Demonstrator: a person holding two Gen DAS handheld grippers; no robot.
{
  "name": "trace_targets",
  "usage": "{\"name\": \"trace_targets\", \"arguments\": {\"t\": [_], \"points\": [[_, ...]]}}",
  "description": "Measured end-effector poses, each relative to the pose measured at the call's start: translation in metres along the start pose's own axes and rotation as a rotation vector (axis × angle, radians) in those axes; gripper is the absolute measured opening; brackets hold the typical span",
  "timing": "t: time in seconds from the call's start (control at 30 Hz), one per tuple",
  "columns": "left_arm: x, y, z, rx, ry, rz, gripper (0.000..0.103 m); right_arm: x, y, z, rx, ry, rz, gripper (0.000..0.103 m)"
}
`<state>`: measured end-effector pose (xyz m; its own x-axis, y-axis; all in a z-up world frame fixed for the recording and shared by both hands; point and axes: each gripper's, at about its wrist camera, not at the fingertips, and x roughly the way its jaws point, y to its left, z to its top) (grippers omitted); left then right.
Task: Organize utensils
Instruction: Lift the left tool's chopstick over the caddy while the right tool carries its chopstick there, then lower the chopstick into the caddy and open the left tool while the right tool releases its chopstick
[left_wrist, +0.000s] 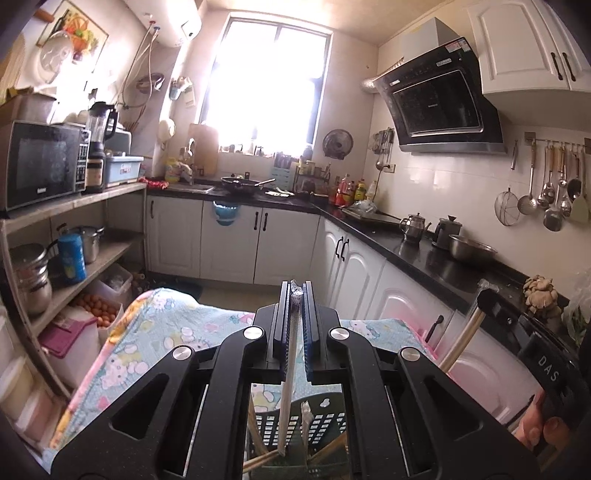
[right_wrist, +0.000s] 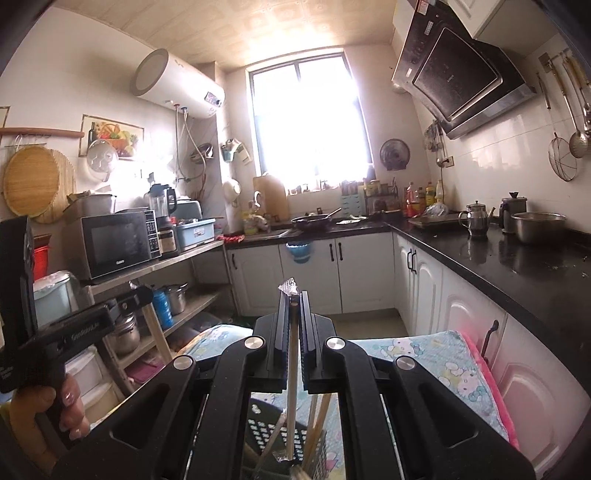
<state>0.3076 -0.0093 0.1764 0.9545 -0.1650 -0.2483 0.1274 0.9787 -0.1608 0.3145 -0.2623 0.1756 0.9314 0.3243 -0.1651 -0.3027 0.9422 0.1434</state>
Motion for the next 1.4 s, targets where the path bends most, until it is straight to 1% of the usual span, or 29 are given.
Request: {"name": "trace_targets", "arguments": {"t": [0.2,0.33,0.5,0.77,1.1,1.2,1.33,1.4], "points": [[0.015,0.003,-0.020,-0.018,0.034,-0.009,0.001,0.015,-0.004,-0.017,0.024,0.007,0.003,0.005],[0.023,0.001,-0.031,-0.014,0.064,-0.024,0.001,0.023,-0.001,-0.029,0.020,0.009,-0.002,0.005],[0.031,0.001,-0.047,-0.006,0.100,-0.027,0.001,0.033,0.004,-0.046,0.016,0.032,0.001,0.005],[0.038,0.004,-0.069,0.005,0.150,-0.031,0.001,0.044,0.006,-0.069,0.020,0.083,0.013,0.005],[0.039,0.002,-0.081,0.016,0.183,-0.026,0.002,0.041,0.001,-0.081,0.033,0.165,0.022,0.006],[0.038,0.002,-0.081,0.018,0.197,-0.023,0.005,0.037,0.000,-0.083,0.033,0.188,0.021,0.006],[0.038,0.004,-0.084,0.008,0.245,-0.018,0.017,0.033,-0.004,-0.085,0.041,0.223,-0.002,0.007],[0.035,0.006,-0.086,0.006,0.256,-0.018,0.021,0.030,-0.006,-0.086,0.049,0.236,-0.008,0.008]]}}
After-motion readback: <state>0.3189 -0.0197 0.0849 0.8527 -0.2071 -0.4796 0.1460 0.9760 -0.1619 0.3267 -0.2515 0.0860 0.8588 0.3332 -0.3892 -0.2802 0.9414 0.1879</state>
